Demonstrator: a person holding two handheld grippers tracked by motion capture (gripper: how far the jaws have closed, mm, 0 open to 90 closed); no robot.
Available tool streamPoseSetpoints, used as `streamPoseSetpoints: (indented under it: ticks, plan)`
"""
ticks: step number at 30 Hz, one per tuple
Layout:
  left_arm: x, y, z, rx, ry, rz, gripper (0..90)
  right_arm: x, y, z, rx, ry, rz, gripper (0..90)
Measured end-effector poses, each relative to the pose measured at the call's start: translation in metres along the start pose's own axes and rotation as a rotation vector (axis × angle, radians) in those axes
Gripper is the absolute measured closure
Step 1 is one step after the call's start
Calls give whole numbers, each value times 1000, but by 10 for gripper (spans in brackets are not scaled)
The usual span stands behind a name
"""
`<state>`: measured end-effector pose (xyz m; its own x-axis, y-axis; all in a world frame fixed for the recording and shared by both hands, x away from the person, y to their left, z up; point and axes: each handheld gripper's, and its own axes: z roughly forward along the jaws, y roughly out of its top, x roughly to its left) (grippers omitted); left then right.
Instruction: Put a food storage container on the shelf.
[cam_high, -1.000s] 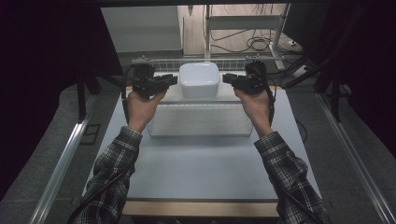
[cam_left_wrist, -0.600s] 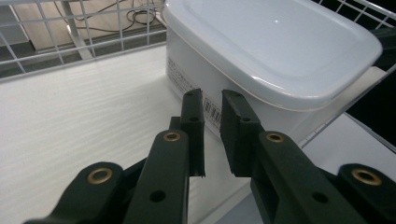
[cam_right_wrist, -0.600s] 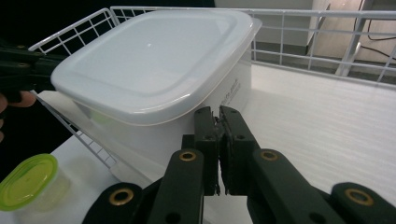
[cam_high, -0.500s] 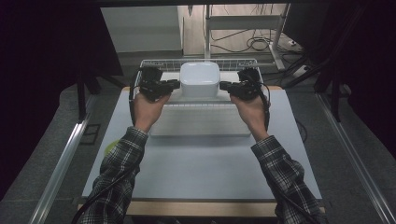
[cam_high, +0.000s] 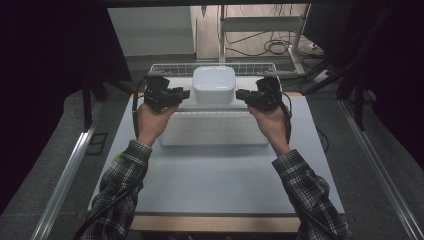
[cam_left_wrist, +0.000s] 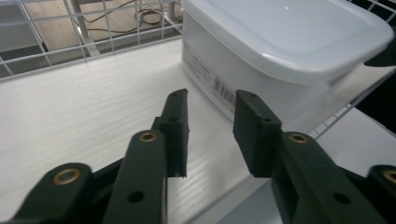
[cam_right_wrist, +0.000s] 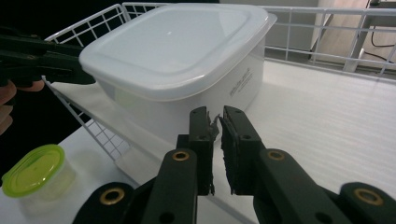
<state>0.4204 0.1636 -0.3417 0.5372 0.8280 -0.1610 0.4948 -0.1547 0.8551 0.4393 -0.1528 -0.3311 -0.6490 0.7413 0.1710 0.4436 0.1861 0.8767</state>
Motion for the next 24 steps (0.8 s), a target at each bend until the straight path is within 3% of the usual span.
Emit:
streamPoseSetpoints:
  ticks: [5, 16, 18, 22, 24]
  plan:
    - [-9, -10, -9, -17, -27, 36, 602, 8, -9, -8, 1, 23, -32, 790]
    - [-36, -37, -26, -39, -131, 113, 475, 27, -27, -24, -5, 66, -101, 688]
    - [-45, -45, -30, -45, -132, 157, 440, 34, -35, -27, 2, 70, -122, 637]
    - [-52, -52, -34, -48, -160, 171, 385, 41, -42, -31, 5, 75, -147, 576]
    - [-59, -61, -36, -46, -167, 203, 329, 47, -49, -34, 14, 80, -170, 519]
